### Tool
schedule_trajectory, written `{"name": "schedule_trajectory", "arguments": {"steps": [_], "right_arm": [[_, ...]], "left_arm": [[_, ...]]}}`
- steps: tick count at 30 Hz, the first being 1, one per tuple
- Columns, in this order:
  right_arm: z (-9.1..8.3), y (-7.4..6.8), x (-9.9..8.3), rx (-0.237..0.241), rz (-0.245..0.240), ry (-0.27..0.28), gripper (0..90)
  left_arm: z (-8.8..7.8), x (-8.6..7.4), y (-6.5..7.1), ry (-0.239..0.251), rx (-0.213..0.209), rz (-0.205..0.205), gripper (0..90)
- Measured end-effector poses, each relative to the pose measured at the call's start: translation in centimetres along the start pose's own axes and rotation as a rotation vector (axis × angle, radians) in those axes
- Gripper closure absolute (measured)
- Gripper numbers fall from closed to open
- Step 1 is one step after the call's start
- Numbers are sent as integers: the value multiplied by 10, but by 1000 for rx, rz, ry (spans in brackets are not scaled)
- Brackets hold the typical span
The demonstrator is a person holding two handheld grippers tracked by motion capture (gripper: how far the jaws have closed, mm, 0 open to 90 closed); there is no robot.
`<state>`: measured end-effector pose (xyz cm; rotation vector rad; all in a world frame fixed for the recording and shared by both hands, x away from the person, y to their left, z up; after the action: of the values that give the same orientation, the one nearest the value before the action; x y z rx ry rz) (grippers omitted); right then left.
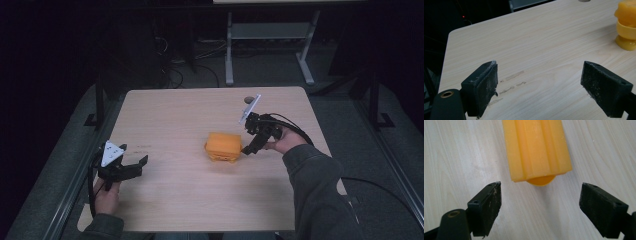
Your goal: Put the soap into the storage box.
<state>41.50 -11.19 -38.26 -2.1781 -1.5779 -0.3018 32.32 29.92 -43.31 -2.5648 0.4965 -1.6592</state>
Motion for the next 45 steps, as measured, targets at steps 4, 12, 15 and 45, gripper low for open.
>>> {"name": "schedule_trajectory", "arguments": {"steps": [4,12,15,45], "right_arm": [[-1,0,-6,-4,8,8,175],[0,1,-18,-2,24,21,175],[0,0,-22,-2,31,26,175],[1,-7,-57,-2,77,61,175]], "left_arm": [[0,0,0,-1,-2,-2,134],[0,0,0,0,-4,-4,134],[1,0,0,1,-5,2,134],[0,-1,1,-9,-8,7,134]]}}
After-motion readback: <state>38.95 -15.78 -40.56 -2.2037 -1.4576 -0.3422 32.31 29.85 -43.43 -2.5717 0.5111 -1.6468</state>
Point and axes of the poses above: each handheld gripper's, and its own axes: z roughly forward along the jaws, x roughly out of its top, y roughly to its right, the point moved 3 cm from there along z, roughly forward along the jaws, and after that the axes turned 13 degrees about x, right-handed, at the moved point
